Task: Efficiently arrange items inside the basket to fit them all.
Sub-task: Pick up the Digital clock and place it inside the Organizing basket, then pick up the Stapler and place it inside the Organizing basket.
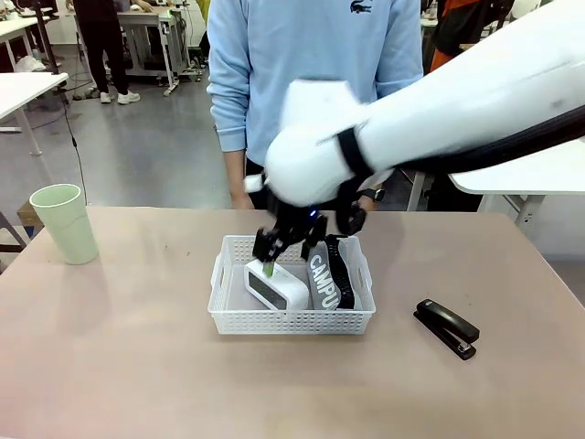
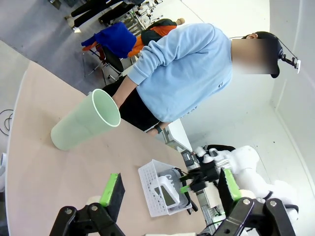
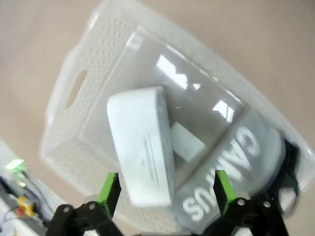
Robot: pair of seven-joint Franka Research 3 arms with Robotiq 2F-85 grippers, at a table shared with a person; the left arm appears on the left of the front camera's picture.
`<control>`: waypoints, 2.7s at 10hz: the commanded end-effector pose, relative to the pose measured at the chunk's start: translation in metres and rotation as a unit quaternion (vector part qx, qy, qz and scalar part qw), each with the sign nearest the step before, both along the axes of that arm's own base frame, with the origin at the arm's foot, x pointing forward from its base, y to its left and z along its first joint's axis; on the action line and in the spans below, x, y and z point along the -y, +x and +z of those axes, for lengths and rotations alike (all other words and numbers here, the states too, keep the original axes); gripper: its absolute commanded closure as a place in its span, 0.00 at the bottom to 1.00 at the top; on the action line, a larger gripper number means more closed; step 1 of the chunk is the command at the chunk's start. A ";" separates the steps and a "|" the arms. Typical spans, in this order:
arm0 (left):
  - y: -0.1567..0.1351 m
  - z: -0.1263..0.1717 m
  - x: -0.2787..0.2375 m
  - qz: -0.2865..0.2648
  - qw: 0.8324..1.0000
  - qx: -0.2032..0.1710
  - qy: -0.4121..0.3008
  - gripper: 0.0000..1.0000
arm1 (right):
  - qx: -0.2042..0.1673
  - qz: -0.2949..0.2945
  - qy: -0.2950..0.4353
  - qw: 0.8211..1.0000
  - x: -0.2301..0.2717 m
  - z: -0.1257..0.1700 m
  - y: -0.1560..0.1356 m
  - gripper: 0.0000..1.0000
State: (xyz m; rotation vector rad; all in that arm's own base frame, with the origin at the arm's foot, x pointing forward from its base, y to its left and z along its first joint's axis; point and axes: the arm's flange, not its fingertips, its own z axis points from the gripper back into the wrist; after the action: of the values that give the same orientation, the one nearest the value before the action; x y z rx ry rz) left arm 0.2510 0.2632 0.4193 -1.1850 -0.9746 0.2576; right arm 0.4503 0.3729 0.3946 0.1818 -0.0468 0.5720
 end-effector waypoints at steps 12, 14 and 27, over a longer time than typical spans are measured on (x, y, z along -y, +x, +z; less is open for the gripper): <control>-0.001 0.000 0.001 -0.004 1.000 0.010 0.005 0.00 | -0.107 -0.326 0.607 0.717 0.452 -0.046 -0.197 0.00; -0.001 0.000 0.001 -0.004 1.000 0.010 0.005 0.00 | -0.123 -0.268 0.604 0.740 0.480 0.017 -0.154 0.00; -0.001 0.000 0.001 -0.004 1.000 0.010 0.005 0.00 | -0.123 -0.268 0.604 0.740 0.480 0.017 -0.154 0.00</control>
State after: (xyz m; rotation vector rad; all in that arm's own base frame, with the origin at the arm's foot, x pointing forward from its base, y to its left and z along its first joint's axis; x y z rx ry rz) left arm 0.2515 0.2629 0.4190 -1.1852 -0.9726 0.2569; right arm 0.2956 -0.1080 0.4060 1.4582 -0.2068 -0.1402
